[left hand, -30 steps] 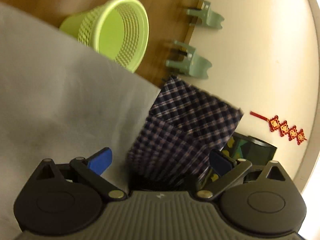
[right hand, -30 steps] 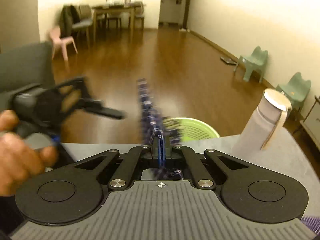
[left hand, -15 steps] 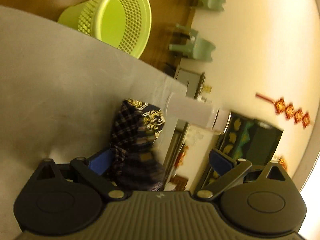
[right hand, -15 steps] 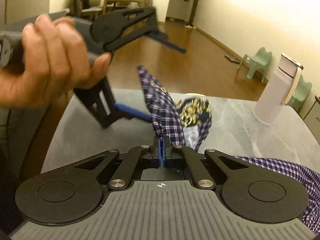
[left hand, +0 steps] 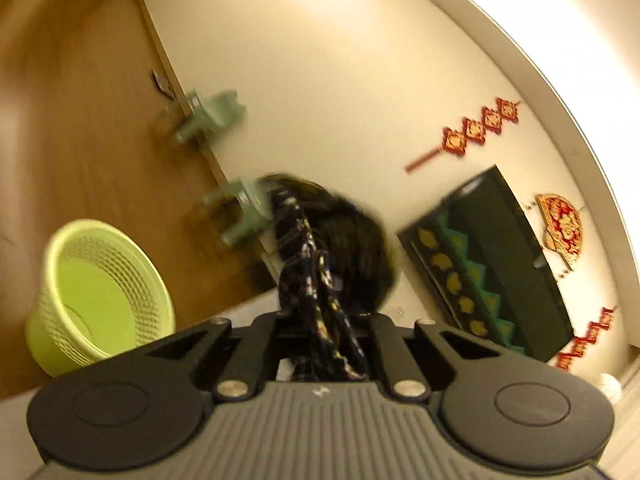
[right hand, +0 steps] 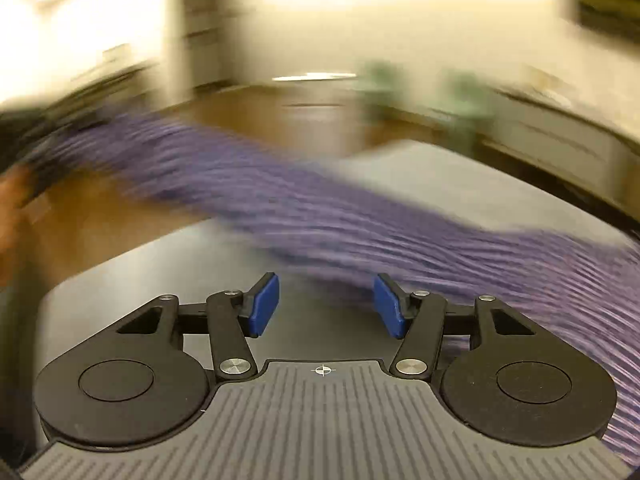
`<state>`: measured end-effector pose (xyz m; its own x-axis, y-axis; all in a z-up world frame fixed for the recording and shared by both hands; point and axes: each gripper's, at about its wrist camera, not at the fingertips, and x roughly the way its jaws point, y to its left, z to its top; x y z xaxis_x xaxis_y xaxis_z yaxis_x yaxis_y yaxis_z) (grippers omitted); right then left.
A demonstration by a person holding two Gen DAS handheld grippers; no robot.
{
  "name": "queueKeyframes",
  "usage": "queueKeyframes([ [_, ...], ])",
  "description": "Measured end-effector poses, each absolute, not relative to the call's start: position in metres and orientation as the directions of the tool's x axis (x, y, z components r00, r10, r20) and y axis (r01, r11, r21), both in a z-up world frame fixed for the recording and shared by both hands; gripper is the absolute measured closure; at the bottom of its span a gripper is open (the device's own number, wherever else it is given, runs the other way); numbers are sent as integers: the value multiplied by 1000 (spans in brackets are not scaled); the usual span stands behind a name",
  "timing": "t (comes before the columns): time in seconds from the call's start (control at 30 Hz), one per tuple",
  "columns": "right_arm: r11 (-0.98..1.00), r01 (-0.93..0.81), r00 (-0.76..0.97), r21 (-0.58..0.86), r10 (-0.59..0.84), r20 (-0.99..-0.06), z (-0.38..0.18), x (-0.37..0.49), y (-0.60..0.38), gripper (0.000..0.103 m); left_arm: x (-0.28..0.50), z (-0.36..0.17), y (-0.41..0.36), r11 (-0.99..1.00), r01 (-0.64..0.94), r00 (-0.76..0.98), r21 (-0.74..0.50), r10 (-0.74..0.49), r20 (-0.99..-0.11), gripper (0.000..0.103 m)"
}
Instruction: Fold clothes
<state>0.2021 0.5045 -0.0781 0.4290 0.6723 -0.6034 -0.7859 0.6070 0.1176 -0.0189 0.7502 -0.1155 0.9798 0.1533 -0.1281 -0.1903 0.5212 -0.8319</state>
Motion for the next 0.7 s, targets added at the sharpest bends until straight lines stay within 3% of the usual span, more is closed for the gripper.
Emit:
queueKeyframes([
  [0.1,780,-620,505,82,477,-719,-99,262,490,46,7,-116,749,564,-197,980,-802,138,-144,97],
  [0.2,826,-563,521,17,371,-769,-120,301,486,47,11,-107,749,586,-151,986,-796,141,-84,97],
  [0.33,788,-616,525,-13,398,-752,-128,315,495,41,12,-90,748,583,-58,984,-811,171,53,97],
  [0.47,760,-650,497,7,432,-752,-126,325,503,39,18,-73,734,607,-19,981,-795,165,102,96],
  [0.5,759,-650,480,30,442,-758,-125,331,499,44,20,-68,728,620,-18,981,-784,162,105,96],
  [0.6,818,-565,530,109,460,-712,-121,352,466,46,25,-55,707,663,-21,983,-748,149,104,96],
  [0.67,850,-519,549,89,412,-727,-125,366,458,47,31,-47,693,683,-12,985,-731,135,110,96],
  [0.7,856,-514,548,59,381,-744,-130,373,460,53,32,-42,686,694,-5,985,-720,127,116,96],
])
